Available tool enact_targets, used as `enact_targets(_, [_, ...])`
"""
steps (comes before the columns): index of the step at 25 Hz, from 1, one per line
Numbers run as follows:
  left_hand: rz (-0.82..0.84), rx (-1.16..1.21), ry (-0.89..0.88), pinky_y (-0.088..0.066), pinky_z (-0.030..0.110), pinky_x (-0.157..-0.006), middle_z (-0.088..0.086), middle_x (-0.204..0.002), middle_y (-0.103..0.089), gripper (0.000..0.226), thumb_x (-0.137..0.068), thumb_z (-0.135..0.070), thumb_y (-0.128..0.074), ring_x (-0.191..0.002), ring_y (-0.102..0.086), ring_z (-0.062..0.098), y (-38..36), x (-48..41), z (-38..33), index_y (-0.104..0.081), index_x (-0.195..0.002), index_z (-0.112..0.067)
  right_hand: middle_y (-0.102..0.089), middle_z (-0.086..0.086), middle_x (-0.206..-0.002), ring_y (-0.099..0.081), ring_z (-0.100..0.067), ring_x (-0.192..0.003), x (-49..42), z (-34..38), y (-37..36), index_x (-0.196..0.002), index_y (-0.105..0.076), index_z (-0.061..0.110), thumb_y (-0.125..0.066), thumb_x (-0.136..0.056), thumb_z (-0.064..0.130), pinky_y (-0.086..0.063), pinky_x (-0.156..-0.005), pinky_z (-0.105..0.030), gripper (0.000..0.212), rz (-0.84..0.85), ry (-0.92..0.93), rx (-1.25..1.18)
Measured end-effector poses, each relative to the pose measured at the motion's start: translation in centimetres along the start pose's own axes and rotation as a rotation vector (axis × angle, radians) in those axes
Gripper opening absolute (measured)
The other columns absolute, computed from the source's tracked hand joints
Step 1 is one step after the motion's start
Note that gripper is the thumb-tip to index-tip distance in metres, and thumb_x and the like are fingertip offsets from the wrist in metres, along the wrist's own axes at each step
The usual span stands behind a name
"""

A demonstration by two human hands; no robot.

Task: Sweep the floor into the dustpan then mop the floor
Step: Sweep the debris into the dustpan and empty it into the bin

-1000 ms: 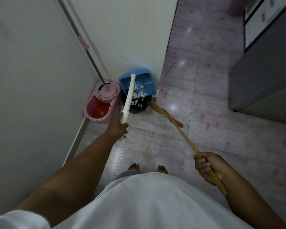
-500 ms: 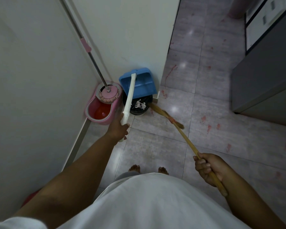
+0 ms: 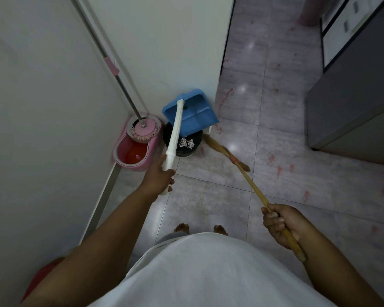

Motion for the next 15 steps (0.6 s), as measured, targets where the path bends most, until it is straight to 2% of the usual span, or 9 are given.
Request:
enact_targets(10, [0.226, 0.078, -0.031, -0.052, 0.025, -0.049, 0.010, -0.108, -0.058, 0.071, -0.088, -0.003, -0.060, -0.072, -0.062, 0.020, -4.9, 2.9, -4.7, -0.037, -0.143, -0.042, -0.039, 0.002, -0.044, -0.031, -0.006, -0.027, 1.5, -1.3, 2.8, -0.085, -0.050, 0.007, -0.036, -0.101, 0.022, -0.025, -0.025, -0.011, 0.026, -0.049, 0.067, -0.160])
enact_targets(12, [0.269, 0.107, -0.003, -0.052, 0.027, -0.050, 0.008, -0.103, -0.059, 0.058, -0.086, -0.003, -0.058, -0.071, -0.060, 0.019, -6.3, 3.2, -5.7, -0.050, -0.133, -0.038, -0.039, 0.002, -0.044, -0.032, -0.006, -0.026, 2.0, -1.9, 3.9, -0.086, -0.050, 0.006, -0.036, -0.102, 0.022, -0.025, -0.025, -0.011, 0.027, -0.062, 0.077, -0.205])
enact_targets(15, [0.348, 0.152, 0.023, -0.050, 0.026, -0.051, 0.007, -0.090, -0.061, 0.032, -0.088, -0.006, -0.054, -0.067, -0.057, 0.016, -8.8, 3.4, -6.7, -0.066, -0.107, -0.030, -0.042, 0.000, -0.046, -0.032, -0.006, -0.027, 2.9, -2.9, 5.6, -0.087, -0.050, 0.004, -0.034, -0.102, 0.019, -0.026, -0.026, -0.012, 0.026, -0.088, 0.122, -0.249])
Point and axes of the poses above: each hand's wrist, its own x-axis away from the middle knuckle, its own y-axis out of the back of the hand, z = x × y, the point moved 9 cm from there along -x, towards the middle knuckle
